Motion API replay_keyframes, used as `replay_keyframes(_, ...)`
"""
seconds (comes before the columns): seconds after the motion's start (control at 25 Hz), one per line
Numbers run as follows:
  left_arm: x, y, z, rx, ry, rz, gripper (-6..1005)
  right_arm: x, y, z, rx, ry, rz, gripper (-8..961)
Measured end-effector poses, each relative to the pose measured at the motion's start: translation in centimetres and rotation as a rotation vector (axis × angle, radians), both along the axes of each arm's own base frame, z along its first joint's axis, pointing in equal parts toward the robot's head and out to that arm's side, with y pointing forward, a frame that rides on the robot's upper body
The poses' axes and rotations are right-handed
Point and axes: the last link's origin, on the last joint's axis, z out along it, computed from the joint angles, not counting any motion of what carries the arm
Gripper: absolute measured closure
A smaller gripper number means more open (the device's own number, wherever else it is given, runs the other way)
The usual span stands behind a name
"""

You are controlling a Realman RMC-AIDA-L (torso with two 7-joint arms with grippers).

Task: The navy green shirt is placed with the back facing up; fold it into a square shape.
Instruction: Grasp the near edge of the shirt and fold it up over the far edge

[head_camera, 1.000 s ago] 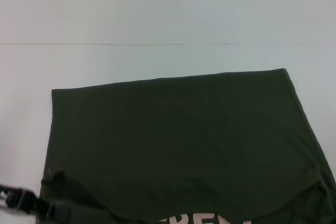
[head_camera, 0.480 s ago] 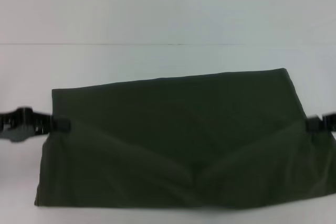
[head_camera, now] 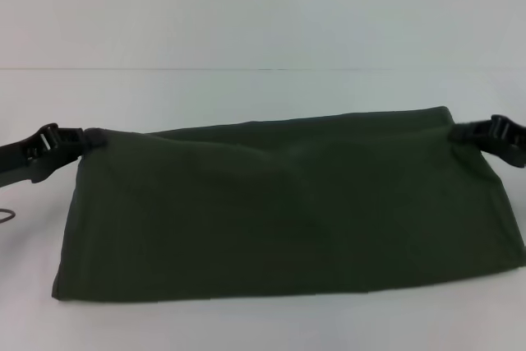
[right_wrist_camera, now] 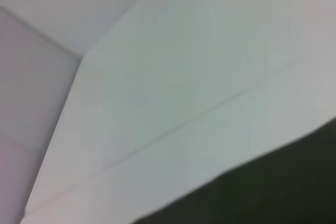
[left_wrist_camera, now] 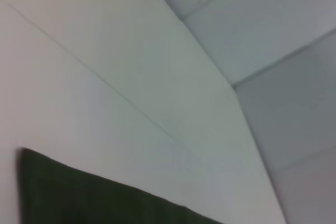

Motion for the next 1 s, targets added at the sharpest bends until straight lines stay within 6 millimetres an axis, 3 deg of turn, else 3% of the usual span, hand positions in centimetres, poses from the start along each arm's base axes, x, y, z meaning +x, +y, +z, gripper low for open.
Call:
replay_keyframes(0.48,-0.9,0.8,-2.9,0.155,0.051,0.072,954,-1.0,1.8,-2.4,0.173,0.031,-0.018,858)
replay_keyframes(1.0,-1.1,1.7,-3.7,0.242,0.100,0.109,954,-1.6,3.1,-3.4,0.208,-0.032,-0.029,843)
